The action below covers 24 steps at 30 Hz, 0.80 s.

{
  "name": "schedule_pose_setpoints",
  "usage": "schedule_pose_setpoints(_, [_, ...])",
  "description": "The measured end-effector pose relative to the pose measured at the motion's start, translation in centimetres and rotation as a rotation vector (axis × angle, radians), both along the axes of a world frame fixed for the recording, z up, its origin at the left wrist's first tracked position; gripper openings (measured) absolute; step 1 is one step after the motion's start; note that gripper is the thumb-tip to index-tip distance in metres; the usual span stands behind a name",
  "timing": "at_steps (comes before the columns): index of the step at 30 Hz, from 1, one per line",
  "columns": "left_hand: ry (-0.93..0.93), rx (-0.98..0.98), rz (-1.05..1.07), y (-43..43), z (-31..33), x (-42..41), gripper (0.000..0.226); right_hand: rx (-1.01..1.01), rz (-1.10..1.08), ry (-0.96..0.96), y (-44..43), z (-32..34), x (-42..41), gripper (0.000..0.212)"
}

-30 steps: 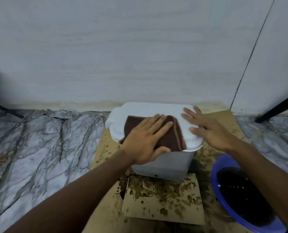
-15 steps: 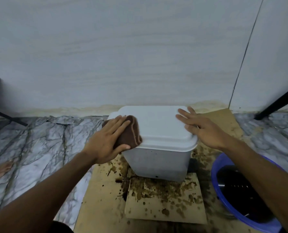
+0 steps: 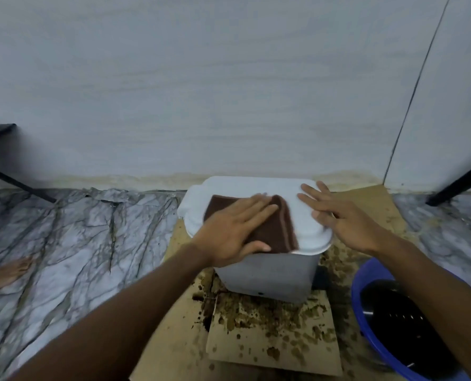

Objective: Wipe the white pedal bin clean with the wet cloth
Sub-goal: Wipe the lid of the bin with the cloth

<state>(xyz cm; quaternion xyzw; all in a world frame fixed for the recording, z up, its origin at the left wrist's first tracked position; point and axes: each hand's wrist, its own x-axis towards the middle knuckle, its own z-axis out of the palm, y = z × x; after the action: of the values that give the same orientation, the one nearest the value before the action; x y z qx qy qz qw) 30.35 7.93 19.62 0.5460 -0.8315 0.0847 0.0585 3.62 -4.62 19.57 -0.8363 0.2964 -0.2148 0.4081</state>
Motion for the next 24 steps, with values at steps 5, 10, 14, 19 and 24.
schedule_pose_setpoints(5, [0.103,0.201,0.154,2.1,1.6,9.5,0.074,0.008,0.001,-0.002,0.0,0.0,0.2,0.044])
schedule_pose_setpoints(10, [0.163,0.226,0.201,3.2,1.3,11.4,0.078,-0.031,-0.018,0.024,0.4,0.2,0.4,0.045])
schedule_pose_setpoints(14, [0.080,0.137,0.196,1.9,1.3,7.1,0.079,-0.063,-0.049,0.042,0.7,0.1,0.6,0.046])
schedule_pose_setpoints(19, [0.042,0.045,0.087,-0.8,0.4,-1.2,0.074,-0.065,-0.062,0.038,0.6,0.0,0.3,0.050])
schedule_pose_setpoints(24, [0.095,0.074,0.067,0.0,1.3,1.8,0.072,-0.012,-0.020,-0.014,0.4,0.2,0.1,0.045])
